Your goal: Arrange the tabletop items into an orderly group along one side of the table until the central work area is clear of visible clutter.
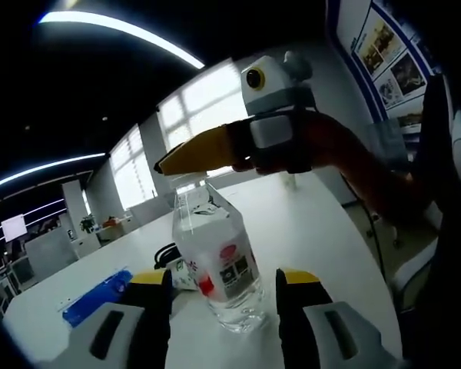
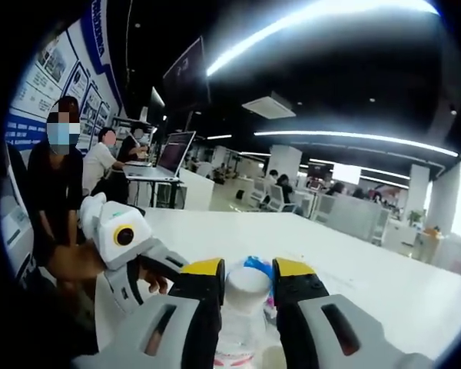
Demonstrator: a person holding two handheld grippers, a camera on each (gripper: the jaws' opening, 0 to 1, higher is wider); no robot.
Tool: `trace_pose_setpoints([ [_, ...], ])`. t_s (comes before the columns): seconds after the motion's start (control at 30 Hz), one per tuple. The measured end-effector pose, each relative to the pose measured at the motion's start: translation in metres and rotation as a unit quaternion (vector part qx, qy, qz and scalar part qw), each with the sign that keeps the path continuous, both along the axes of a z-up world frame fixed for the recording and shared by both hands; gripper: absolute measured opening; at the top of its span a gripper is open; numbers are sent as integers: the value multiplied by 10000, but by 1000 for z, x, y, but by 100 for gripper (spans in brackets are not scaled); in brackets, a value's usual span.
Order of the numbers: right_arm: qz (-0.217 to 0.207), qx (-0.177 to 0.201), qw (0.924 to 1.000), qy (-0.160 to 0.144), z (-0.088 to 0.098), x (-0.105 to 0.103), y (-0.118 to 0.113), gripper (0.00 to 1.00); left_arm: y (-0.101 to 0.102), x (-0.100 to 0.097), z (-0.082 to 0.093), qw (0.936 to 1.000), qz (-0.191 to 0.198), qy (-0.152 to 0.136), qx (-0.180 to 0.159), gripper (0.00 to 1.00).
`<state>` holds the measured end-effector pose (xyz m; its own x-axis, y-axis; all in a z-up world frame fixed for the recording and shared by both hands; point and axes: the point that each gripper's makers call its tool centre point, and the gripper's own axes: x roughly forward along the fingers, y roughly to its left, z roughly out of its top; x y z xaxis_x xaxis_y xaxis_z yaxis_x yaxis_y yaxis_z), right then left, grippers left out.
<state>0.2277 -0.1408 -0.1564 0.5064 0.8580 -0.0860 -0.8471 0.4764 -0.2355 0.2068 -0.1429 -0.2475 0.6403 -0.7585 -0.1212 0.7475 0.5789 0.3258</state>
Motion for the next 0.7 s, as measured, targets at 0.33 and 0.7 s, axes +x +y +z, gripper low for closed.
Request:
trace_pose_setpoints([
  [0.33,0,43,10000,53,0,1,0,25,-5,10,3,9999,-122,48,91,53],
  [0.7,73,37,9997,249,-7,2,1,24,-14,20,1,9993,-315,179,67,53],
])
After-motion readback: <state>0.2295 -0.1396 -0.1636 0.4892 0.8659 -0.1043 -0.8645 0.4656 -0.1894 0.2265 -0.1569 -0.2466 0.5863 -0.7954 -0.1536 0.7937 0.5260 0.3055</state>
